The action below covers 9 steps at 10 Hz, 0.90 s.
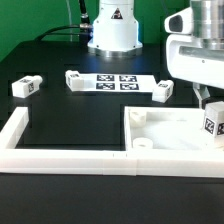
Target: Assemble square table
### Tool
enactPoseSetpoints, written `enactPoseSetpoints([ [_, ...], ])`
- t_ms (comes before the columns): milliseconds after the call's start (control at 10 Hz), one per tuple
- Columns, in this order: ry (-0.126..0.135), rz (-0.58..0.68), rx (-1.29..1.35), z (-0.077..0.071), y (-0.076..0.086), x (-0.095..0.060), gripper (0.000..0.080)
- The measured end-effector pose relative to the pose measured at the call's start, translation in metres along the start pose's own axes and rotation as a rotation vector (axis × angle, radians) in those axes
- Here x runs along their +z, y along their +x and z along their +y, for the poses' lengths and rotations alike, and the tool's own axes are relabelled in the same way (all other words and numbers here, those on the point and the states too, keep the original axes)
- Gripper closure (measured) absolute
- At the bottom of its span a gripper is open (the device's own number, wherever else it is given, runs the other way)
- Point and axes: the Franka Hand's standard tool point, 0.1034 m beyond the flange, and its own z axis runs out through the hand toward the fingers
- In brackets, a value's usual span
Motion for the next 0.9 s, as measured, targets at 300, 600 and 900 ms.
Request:
enactPoseSetpoints([
  [300,0.004,0.007,-0.228,0.0002,0.0003,0.0016,0.0158],
  [600,-0.031,0.027,-0.62,0.003,0.0027,0.0034,0.0151],
  [900,-0.072,0.025,-1.013,0.0078,0.0034,0.0086,0.0151],
])
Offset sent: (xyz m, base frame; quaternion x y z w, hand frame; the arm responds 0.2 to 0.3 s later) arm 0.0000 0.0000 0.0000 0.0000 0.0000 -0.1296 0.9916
